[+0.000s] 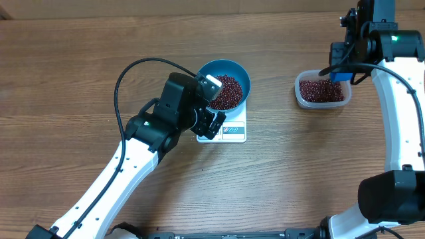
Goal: Scoop item into bowl and weigh 150g on scale
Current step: 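Lower the scoop into the bean tub and tip out remaining beans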
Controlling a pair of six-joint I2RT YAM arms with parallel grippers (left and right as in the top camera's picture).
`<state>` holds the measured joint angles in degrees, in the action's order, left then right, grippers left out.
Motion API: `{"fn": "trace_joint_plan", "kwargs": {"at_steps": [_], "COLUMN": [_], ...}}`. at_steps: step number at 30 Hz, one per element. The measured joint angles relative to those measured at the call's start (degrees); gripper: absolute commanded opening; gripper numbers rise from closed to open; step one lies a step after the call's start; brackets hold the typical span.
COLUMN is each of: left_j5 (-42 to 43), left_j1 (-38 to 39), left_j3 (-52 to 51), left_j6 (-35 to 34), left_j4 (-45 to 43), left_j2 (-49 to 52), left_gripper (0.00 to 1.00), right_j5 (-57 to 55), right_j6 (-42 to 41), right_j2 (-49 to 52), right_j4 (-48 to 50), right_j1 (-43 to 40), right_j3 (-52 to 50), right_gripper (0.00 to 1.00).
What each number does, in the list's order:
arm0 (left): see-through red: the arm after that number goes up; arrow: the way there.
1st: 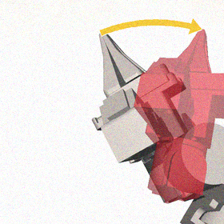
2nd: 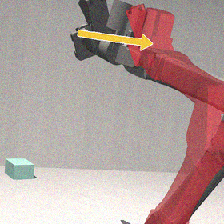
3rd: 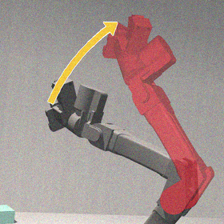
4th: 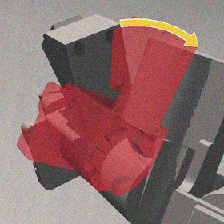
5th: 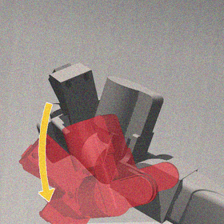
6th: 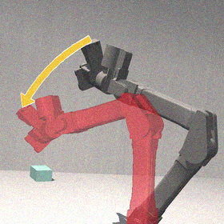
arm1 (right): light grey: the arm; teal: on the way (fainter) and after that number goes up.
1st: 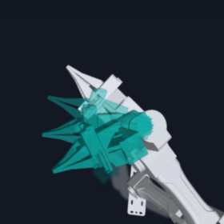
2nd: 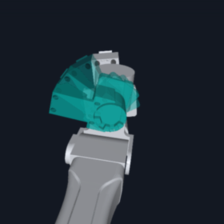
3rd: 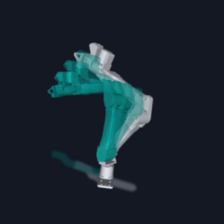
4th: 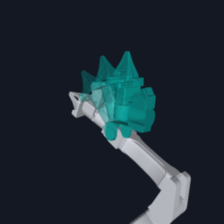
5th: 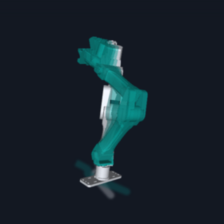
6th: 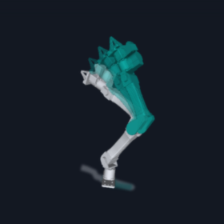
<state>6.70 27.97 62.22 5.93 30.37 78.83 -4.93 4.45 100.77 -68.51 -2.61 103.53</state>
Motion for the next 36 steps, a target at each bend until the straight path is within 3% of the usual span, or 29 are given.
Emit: {"fn": "trace_joint_plan", "kwargs": {"at_steps": [12, 16, 21, 27, 32, 36], "left_j5": [0.0, 0.0, 0.0, 0.0, 0.0, 0.0], "left_j1": [0.0, 0.0, 0.0, 0.0, 0.0, 0.0], "left_j3": [0.0, 0.0, 0.0, 0.0, 0.0, 0.0], "left_j6": [0.0, 0.0, 0.0, 0.0, 0.0, 0.0], "left_j4": [0.0, 0.0, 0.0, 0.0, 0.0, 0.0], "left_j2": [0.0, 0.0, 0.0, 0.0, 0.0, 0.0], "left_gripper": [1.0, 1.0, 1.0, 1.0, 0.99, 1.0], "right_j5": [3.2, 3.3, 3.5, 2.6, 0.2, -0.9], "right_j6": [-4.4, -14.9, -34.0, -49.6, -59.9, -63.3], "right_j2": [0.0, 0.0, 0.0, 0.0, 0.0, 0.0], "right_j4": [-0.1, -2.3, -5.9, -3.1, 1.8, 5.3], "right_j1": [0.0, 0.0, 0.0, 0.0, 0.0, 0.0], "right_j3": [0.0, 0.0, 0.0, -0.8, -3.7, -6.4], "right_gripper": [0.04, 0.04, 0.04, 0.04, 0.04, 0.04]}}
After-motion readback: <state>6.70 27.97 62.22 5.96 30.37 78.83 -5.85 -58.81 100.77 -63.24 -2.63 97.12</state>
